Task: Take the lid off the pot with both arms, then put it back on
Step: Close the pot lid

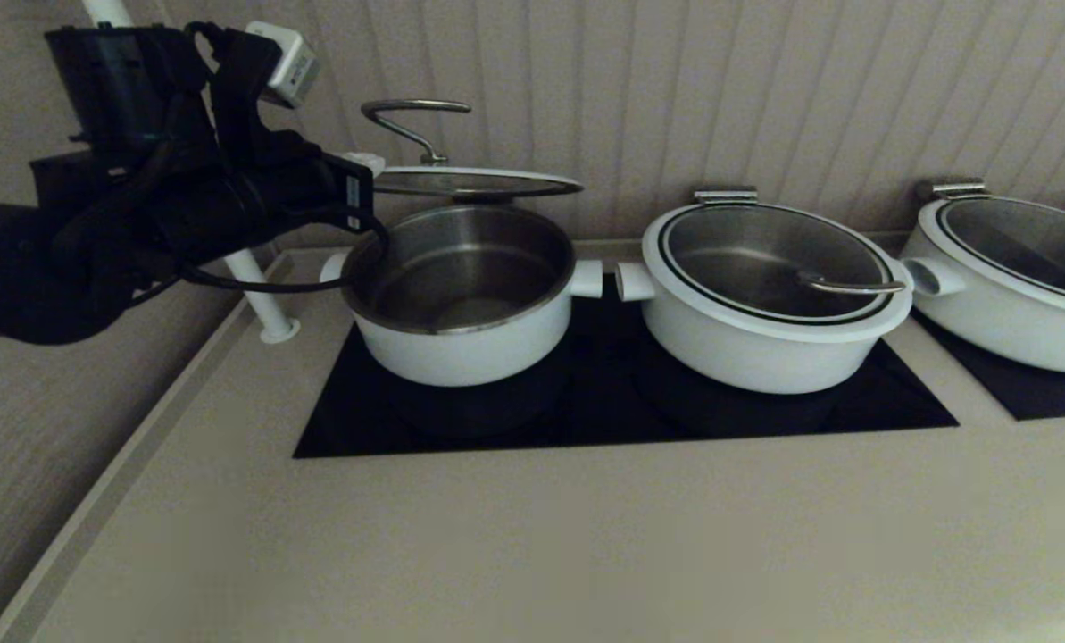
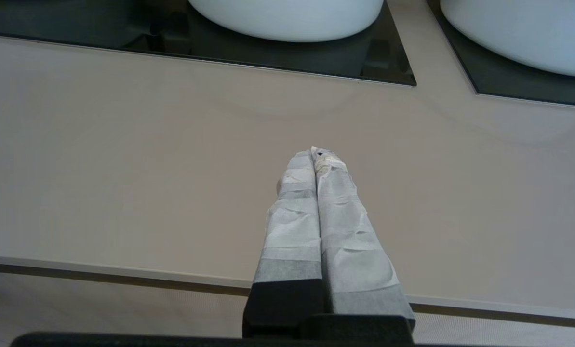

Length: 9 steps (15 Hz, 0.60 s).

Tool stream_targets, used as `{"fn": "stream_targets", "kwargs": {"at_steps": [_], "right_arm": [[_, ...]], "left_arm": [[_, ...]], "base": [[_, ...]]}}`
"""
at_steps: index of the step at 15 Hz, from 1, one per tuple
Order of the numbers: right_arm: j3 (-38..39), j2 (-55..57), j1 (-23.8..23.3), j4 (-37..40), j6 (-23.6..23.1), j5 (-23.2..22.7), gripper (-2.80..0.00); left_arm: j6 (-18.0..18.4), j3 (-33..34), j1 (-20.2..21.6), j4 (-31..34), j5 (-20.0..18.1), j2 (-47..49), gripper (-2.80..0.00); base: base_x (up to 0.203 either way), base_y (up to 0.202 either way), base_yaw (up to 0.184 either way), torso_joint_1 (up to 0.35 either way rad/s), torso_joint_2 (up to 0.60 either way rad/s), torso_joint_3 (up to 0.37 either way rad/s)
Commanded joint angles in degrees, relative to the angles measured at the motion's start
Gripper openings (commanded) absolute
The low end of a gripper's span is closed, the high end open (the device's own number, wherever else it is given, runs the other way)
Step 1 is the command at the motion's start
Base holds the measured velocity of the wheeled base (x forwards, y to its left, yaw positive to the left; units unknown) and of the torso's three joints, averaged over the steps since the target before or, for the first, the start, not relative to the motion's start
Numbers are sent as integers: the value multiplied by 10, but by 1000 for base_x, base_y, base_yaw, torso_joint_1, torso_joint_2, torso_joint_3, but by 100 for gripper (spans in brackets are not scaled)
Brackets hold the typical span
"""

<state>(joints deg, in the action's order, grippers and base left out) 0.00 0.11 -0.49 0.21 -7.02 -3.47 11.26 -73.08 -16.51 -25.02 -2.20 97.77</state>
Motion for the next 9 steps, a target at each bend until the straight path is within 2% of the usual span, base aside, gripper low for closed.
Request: {"fn": "stream_targets", "kwargs": {"at_steps": [1,7,9], "right_arm": [[0,0,0,1,-1,0,-280],[0,0,0,0,-1,0,-280],[0,0,0,0,0,0,-280]], "left_arm": [[0,-7,0,-1,0,7,-280],[0,-34,0,-4,1,42,-280],[1,-30,0,-39,0,51,-280]], "base": [[0,0,0,0,0,0],[0,0,0,0,0,0],[0,0,0,0,0,0]]}}
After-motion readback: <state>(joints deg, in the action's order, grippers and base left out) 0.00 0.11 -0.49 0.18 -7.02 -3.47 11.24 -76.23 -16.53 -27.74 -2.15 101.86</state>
